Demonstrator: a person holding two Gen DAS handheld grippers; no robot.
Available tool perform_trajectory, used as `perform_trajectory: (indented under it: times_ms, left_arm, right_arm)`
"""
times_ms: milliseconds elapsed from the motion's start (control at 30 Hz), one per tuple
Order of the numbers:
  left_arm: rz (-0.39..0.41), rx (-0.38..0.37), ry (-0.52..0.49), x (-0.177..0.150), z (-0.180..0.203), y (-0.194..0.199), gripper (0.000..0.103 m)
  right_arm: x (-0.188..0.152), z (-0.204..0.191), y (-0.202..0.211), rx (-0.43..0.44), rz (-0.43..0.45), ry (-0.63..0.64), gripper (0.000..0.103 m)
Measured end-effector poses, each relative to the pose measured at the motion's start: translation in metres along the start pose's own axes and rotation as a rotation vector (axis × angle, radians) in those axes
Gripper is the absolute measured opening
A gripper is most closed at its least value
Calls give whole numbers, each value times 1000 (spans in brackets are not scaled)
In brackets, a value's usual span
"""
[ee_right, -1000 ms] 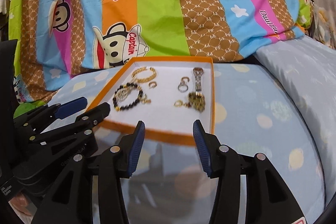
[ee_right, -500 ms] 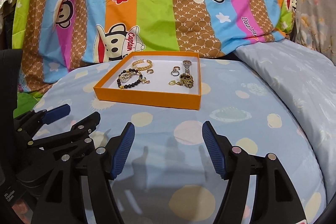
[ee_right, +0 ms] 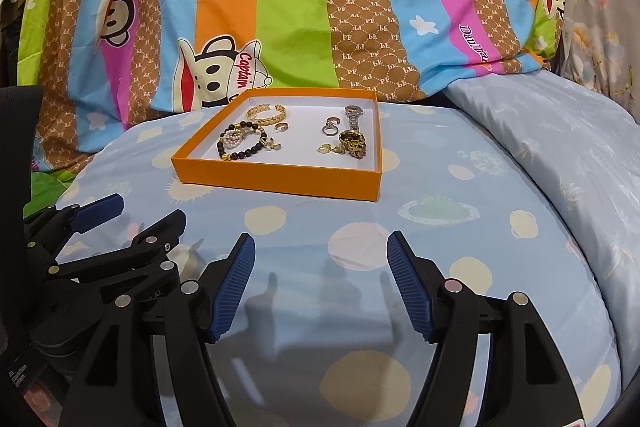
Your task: Organize jewelry
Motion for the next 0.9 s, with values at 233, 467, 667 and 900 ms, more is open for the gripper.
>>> perform_trajectory:
  times_ms: [233,467,667,900]
  left_arm:
    - [0,5,-2,0,0,0,65]
    - [0,10,-4,0,-1,0,65]
    - [2,13,-3,0,-2,0,65]
    - [0,12,-5,0,-3,0,65]
  right_arm:
    - [0,1,0,-8,3,6,67]
    - [1,0,1,-13,5,10,67]
    - [2,1,2,-15,11,13,67]
    - [2,0,2,-16,11,13,67]
Point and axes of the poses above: each gripper's, at about its wrist camera, not at the fingertips, and y roughly against the way its jaws point, z to its right, x to its top, the point moved 8 cm from there along -y, roughly the way its jaws point, and after that the axes turned 13 degrees about z, right-handed, at the moved point
